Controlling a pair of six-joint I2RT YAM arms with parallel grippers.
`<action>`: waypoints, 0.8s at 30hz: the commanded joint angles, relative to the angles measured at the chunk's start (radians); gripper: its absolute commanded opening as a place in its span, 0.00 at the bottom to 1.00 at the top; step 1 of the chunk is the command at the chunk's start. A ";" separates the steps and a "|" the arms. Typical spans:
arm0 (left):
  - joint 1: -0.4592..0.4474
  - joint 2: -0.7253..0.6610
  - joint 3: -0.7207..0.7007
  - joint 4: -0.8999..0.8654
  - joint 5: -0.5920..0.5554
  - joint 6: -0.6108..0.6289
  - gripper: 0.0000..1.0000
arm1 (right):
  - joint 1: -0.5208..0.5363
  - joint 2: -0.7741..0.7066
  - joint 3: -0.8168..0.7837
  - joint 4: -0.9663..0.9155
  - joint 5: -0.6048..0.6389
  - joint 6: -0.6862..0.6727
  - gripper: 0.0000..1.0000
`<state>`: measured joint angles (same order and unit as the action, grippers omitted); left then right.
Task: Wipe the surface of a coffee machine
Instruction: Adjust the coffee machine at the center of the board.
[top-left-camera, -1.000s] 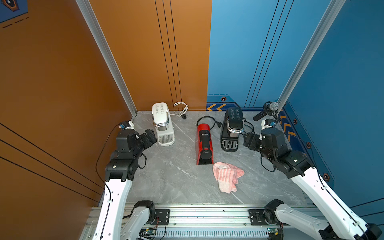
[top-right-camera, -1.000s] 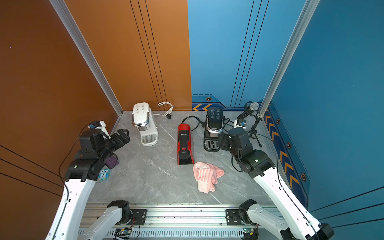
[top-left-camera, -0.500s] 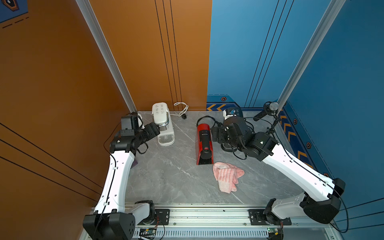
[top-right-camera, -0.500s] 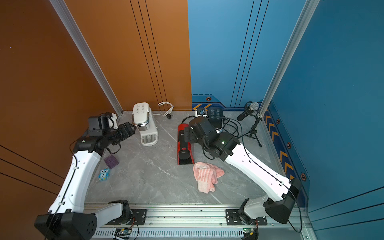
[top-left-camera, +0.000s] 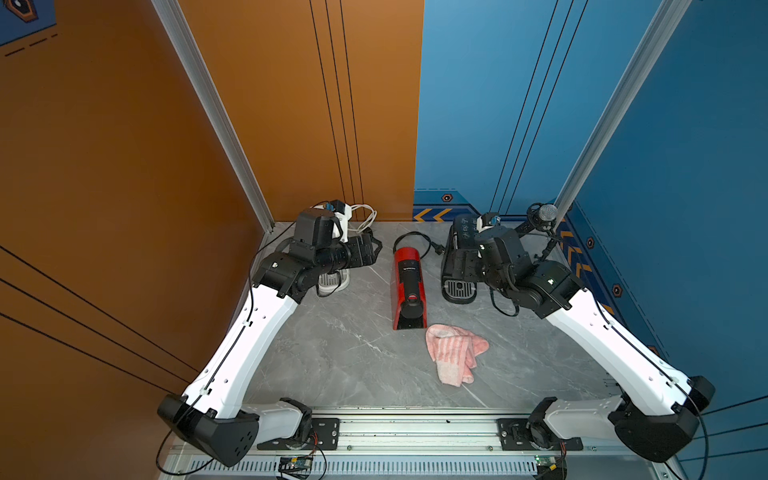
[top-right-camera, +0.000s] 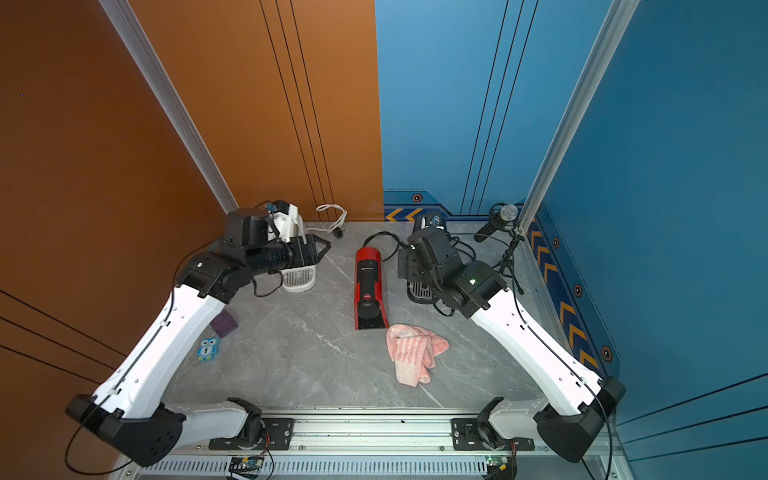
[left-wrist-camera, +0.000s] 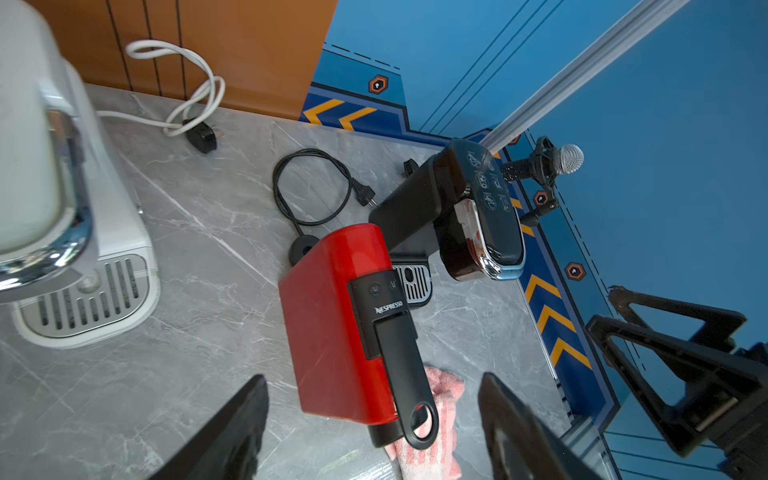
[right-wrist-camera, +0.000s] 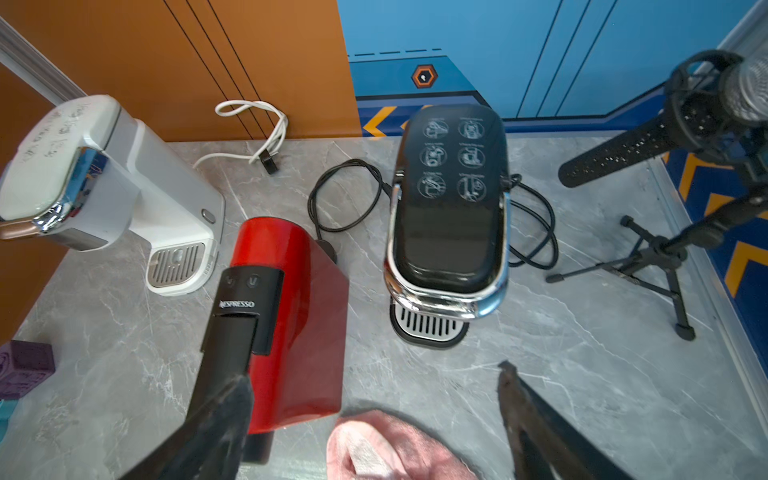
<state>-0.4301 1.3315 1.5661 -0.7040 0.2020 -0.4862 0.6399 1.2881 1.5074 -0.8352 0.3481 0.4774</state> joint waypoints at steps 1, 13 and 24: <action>-0.088 0.090 0.097 -0.012 -0.017 0.015 0.81 | -0.159 -0.016 -0.026 -0.050 -0.109 0.008 0.93; -0.212 0.264 0.219 -0.012 -0.072 -0.011 0.80 | -0.071 -0.066 -0.209 0.011 -0.243 0.084 0.40; -0.174 0.122 0.034 -0.012 -0.092 -0.023 0.81 | 0.099 0.111 -0.452 0.320 -0.222 0.206 0.00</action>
<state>-0.6132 1.4971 1.6276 -0.7082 0.1314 -0.5026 0.7212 1.3190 1.0523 -0.6563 0.1020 0.6518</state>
